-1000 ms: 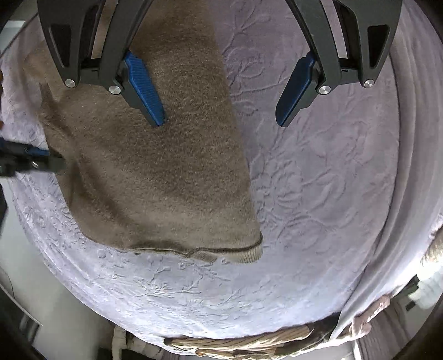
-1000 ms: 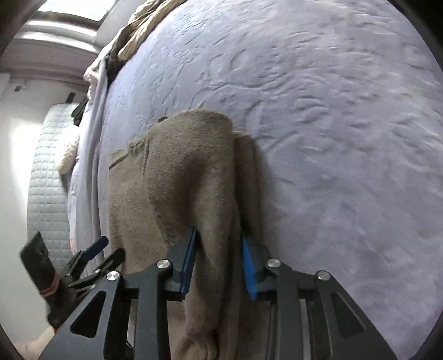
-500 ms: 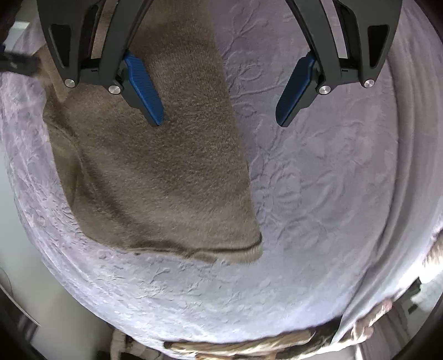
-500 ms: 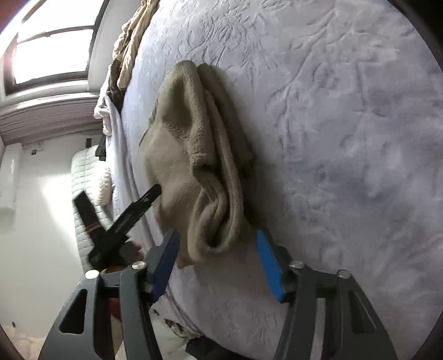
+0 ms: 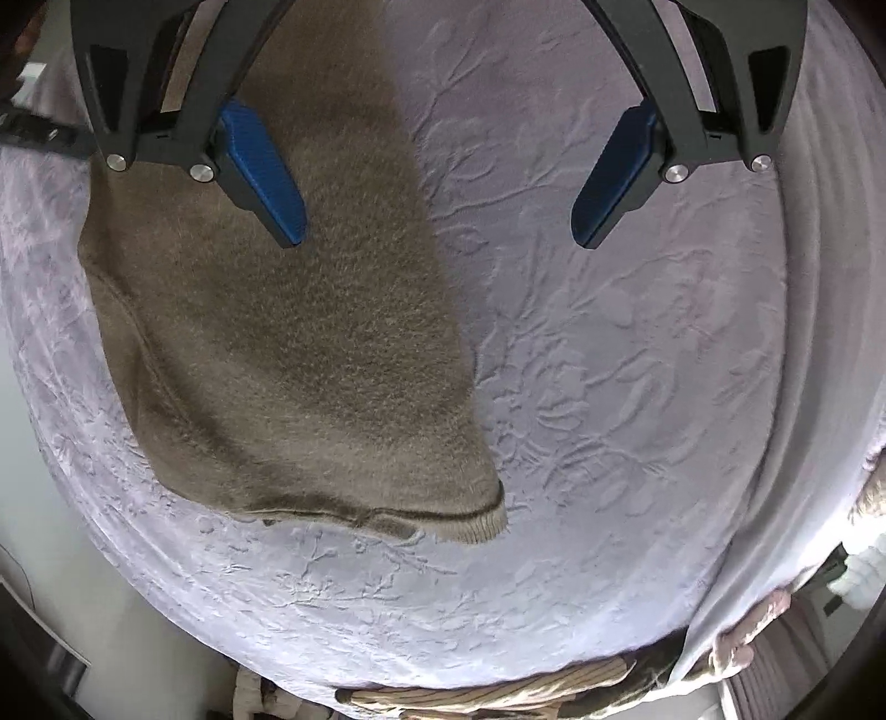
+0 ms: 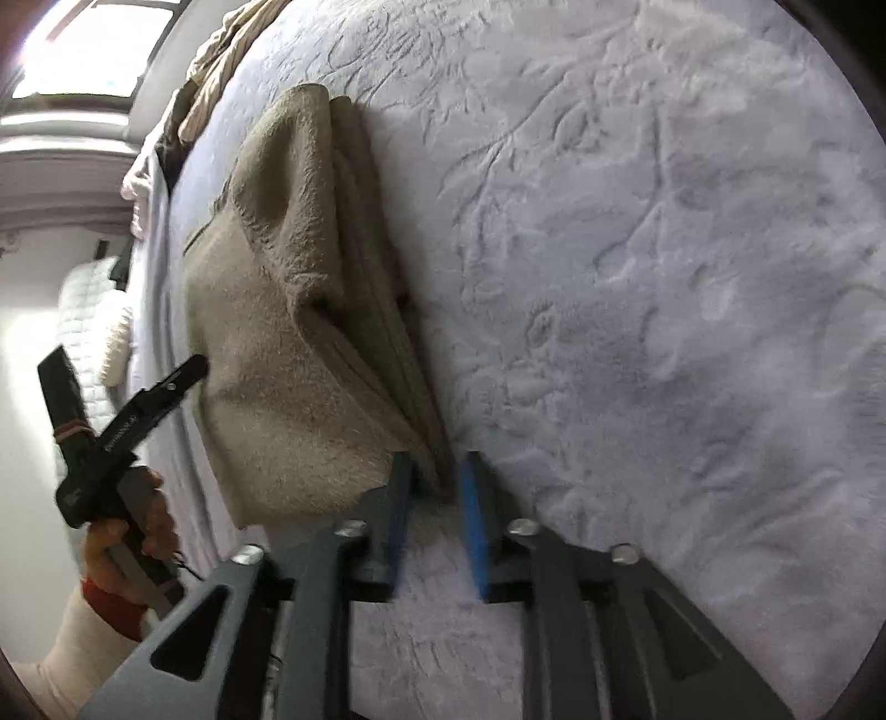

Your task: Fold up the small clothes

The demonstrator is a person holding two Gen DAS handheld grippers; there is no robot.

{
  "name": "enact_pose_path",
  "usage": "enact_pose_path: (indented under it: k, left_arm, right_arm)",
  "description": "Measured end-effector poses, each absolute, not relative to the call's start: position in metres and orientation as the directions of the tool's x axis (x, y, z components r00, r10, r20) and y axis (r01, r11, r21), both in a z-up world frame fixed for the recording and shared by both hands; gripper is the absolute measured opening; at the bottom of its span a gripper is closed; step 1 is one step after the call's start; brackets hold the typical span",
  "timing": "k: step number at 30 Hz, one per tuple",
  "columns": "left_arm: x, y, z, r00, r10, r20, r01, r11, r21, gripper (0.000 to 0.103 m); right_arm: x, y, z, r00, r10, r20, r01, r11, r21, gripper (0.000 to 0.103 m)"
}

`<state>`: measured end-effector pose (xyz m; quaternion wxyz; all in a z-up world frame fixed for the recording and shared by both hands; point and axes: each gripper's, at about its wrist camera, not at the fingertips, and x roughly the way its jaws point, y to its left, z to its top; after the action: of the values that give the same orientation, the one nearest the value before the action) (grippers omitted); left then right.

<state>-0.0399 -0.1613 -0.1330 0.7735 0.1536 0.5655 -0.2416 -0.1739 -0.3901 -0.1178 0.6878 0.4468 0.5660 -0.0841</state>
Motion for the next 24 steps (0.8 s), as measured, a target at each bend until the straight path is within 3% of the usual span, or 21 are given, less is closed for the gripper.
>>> enact_pose_path:
  k: [1, 8, 11, 13, 14, 17, 24]
  left_arm:
    - [-0.041, -0.158, -0.127, 0.245, -0.209, -0.947, 0.554, 0.831, -0.04, 0.097]
    - [-0.059, -0.147, -0.122, 0.206, -0.213, -0.955, 0.575, 0.816, -0.058, 0.097]
    - [-0.068, -0.142, -0.137, 0.167, -0.188, -0.968, 0.569, 0.82, -0.061, 0.097]
    - [-0.072, -0.138, -0.146, 0.14, -0.178, -0.974, 0.562, 0.824, -0.07, 0.097]
    - [-0.075, -0.136, -0.151, 0.123, -0.171, -0.978, 0.559, 0.826, -0.075, 0.097]
    - [-0.079, -0.132, -0.153, 0.108, -0.172, -0.979, 0.548, 0.832, -0.085, 0.097]
    - [-0.082, -0.133, -0.146, 0.115, -0.161, -0.98, 0.549, 0.833, -0.072, 0.097]
  right_arm:
    - [-0.174, -0.391, -0.111, 0.341, 0.374, -0.862, 0.622, 0.597, 0.506, 0.04]
    - [-0.144, -0.393, -0.066, 0.453, 0.343, -0.823, 0.506, 0.661, 0.554, 0.04]
    - [-0.114, -0.38, -0.072, 0.431, 0.399, -0.81, 0.442, 0.689, 0.574, 0.027]
    - [-0.098, -0.371, -0.083, 0.383, 0.397, -0.834, 0.425, 0.725, 0.541, 0.027]
    - [-0.095, -0.368, -0.088, 0.361, 0.38, -0.852, 0.43, 0.743, 0.513, 0.027]
    - [-0.089, -0.377, -0.107, 0.34, 0.351, -0.872, 0.496, 0.721, 0.484, 0.014]
    - [-0.112, -0.391, -0.106, 0.398, 0.382, -0.834, 0.554, 0.625, 0.55, 0.015]
